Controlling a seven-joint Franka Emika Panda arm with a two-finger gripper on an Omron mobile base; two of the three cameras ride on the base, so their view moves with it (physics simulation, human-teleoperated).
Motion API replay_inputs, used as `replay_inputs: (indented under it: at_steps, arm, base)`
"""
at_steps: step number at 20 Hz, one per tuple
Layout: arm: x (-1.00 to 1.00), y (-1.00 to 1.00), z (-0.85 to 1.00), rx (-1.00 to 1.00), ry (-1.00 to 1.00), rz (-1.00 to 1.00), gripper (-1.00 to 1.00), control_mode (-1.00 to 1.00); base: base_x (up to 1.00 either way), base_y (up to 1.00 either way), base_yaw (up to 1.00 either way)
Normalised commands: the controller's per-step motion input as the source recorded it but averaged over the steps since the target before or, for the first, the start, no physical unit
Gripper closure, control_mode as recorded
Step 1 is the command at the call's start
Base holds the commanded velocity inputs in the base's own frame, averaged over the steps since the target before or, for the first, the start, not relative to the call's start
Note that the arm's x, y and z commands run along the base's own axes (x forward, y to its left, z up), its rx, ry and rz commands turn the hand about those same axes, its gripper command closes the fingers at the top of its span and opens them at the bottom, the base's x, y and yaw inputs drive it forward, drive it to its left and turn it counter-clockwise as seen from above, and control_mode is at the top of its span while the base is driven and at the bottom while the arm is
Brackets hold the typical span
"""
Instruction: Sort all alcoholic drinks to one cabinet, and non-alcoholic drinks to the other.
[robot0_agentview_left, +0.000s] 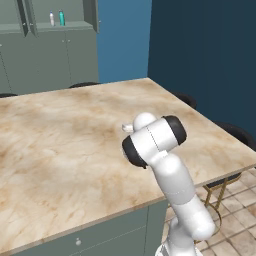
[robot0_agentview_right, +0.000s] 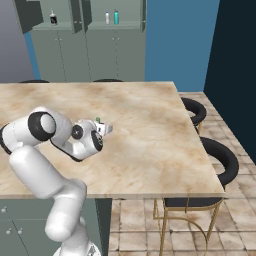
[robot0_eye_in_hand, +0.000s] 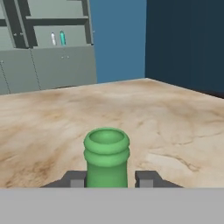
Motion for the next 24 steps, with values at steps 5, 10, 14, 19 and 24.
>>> replay_inputs:
  at_steps: [5, 10, 14, 19, 24]
  arm:
    - [0.00, 0.00, 0.40, 0.00, -0.01, -0.01, 1.00, -1.00]
    - [-0.06, 0.00, 0.66, -0.01, 0.05, -0.05, 1.00, -1.00]
    - [-0.09, 0.00, 0.75, -0.03, 0.12, -0.06, 1.00, -1.00]
    - [-0.15, 0.00, 0.92, -0.03, 0.13, -0.06, 1.00, -1.00]
    - [-0.20, 0.00, 0.96, -0.03, 0.14, -0.05, 1.00, -1.00]
  base:
    - [0.00, 0.00, 0.00]
    - [0.00, 0.00, 0.00]
    - [0.00, 0.00, 0.00]
    - [0.00, 0.00, 0.00]
    - [0.00, 0.00, 0.00]
